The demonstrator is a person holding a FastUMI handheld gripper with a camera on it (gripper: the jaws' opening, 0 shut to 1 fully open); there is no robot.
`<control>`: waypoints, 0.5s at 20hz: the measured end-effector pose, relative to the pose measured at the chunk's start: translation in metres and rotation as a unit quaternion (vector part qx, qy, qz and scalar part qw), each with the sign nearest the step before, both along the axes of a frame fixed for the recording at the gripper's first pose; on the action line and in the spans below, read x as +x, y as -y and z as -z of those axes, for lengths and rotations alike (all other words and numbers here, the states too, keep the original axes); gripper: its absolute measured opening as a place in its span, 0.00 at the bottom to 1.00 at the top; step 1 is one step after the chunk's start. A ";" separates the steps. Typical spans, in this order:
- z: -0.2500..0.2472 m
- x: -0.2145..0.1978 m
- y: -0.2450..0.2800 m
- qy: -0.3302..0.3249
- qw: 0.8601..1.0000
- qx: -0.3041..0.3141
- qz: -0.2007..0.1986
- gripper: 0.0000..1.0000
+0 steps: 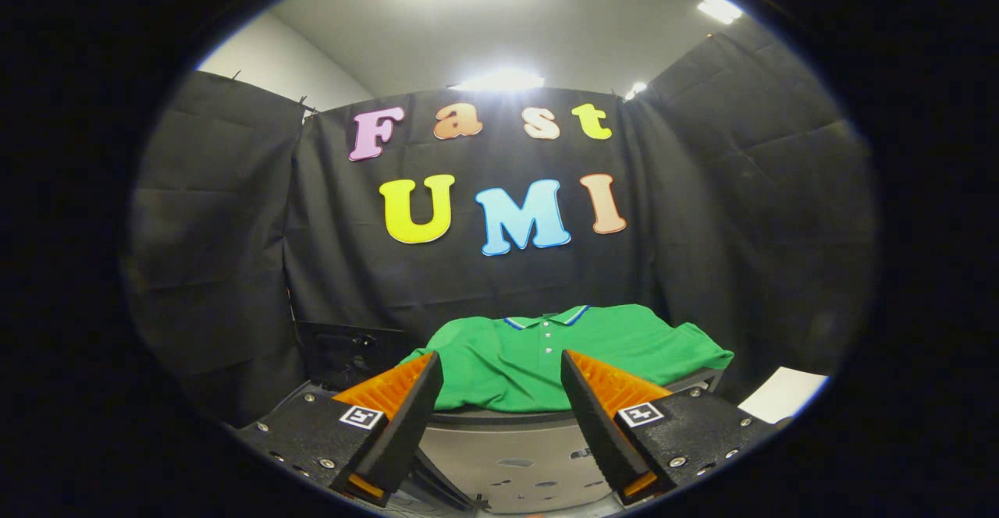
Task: Put the clothes into the washing machine and then close the washing machine lid.
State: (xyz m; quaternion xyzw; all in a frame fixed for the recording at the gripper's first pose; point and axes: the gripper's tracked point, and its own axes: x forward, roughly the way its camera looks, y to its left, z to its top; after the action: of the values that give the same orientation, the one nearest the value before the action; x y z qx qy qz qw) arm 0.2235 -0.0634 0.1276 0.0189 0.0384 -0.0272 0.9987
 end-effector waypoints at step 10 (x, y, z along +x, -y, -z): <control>0.003 0.114 0.051 -0.100 0.995 0.013 0.017 0.94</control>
State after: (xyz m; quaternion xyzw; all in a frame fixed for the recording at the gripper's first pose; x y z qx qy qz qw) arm 0.3374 -0.1148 0.1245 0.0292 0.1383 -0.0455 0.9889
